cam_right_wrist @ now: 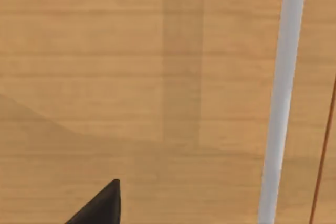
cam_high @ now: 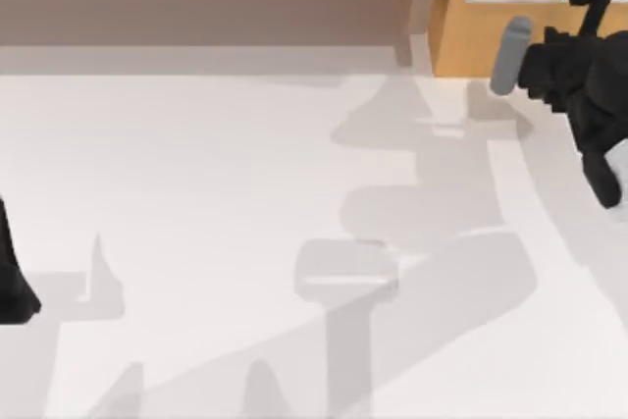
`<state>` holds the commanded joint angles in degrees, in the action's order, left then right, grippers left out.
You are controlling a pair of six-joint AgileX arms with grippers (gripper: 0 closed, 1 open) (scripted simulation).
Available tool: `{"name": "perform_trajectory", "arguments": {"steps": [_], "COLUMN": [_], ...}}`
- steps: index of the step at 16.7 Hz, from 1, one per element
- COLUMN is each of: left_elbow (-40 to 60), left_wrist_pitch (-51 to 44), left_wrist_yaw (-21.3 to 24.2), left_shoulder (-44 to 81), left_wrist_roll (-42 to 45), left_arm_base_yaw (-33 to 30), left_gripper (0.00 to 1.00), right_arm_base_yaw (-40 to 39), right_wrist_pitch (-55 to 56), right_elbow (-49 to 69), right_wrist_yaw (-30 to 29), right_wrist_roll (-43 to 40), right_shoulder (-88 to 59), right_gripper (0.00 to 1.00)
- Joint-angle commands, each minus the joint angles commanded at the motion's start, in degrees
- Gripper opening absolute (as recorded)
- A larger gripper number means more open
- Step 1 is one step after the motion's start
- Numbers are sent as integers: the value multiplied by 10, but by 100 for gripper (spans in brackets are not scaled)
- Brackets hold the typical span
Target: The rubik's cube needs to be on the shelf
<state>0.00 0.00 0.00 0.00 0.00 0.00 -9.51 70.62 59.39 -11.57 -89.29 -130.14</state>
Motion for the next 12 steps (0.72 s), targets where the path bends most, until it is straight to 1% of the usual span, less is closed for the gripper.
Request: {"name": "perform_trajectory", "arguments": {"steps": [5, 12], "left_elbow": [0, 0], "left_wrist_pitch": [0, 0], "left_wrist_yaw": [0, 0], "left_shoulder": [0, 0], "left_wrist_roll": [0, 0], "left_arm_base_yaw": [0, 0], "left_gripper": [100, 100], "right_arm_base_yaw": [1, 1], "right_wrist_pitch": [-8, -8], "right_elbow": [14, 14], "right_wrist_yaw": [1, 1], "right_wrist_roll": [0, 0], "right_shoulder": [-6, -6], "right_gripper": [100, 47]}}
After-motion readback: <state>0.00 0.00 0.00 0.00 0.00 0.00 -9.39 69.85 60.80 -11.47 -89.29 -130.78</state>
